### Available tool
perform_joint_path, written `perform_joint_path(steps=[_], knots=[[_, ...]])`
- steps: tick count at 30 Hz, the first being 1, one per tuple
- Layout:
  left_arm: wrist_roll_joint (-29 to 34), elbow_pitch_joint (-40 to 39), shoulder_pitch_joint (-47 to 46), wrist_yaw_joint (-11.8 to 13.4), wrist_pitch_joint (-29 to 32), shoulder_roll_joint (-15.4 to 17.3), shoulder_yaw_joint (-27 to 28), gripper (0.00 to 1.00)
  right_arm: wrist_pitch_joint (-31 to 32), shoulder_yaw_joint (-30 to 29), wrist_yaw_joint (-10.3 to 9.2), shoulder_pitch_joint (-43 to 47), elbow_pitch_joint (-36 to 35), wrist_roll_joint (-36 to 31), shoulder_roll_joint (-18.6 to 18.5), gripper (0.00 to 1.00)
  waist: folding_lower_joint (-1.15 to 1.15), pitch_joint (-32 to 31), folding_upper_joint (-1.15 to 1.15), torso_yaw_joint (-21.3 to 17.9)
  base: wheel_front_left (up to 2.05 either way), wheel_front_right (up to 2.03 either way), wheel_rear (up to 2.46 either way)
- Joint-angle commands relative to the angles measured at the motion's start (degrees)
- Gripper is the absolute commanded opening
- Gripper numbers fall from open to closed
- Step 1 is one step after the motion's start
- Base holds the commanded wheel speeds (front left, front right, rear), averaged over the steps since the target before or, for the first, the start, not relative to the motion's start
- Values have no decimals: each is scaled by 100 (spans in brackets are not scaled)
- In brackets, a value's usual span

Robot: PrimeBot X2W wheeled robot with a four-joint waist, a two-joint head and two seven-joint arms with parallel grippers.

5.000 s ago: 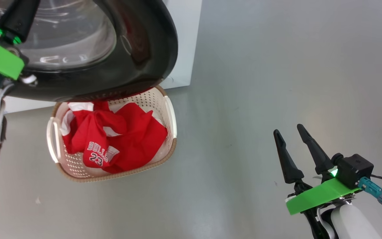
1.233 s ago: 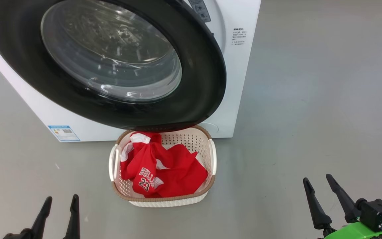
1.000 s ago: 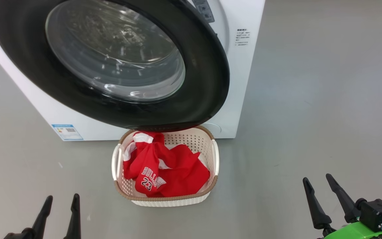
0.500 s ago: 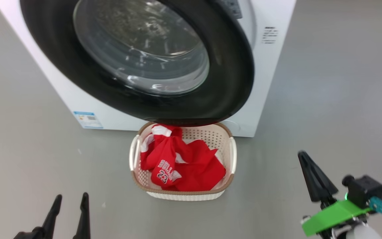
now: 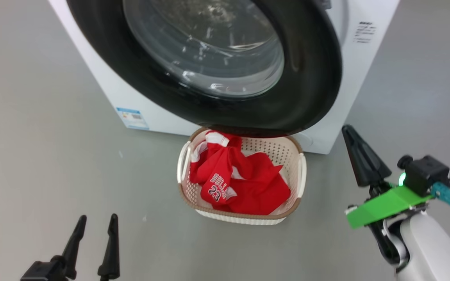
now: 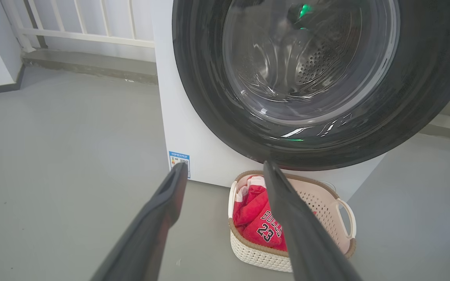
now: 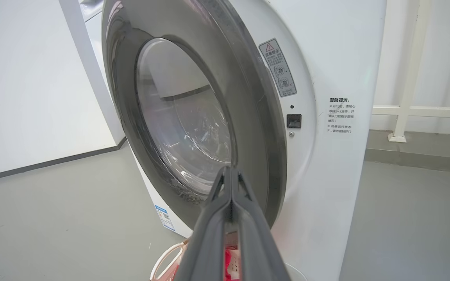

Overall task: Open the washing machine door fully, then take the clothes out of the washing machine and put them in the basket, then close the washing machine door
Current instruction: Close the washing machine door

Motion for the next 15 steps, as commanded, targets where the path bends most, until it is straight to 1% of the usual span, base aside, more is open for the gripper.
perform_joint_path(steps=[1,10,15], knots=[[68,-189,-231,-31,-70,46,133,100,-37,125,28,-292,-87,-1,-52,0,0,171,0,143,0,0,0],[67,-222,-538,-31,-70,2,-34,100,-37,82,28,-956,158,8,-151,0,0,595,0,412,0,0,0],[-4,-216,-654,-31,-70,-3,-120,100,-37,60,28,-1180,246,-7,-179,0,0,754,0,506,0,0,0]])
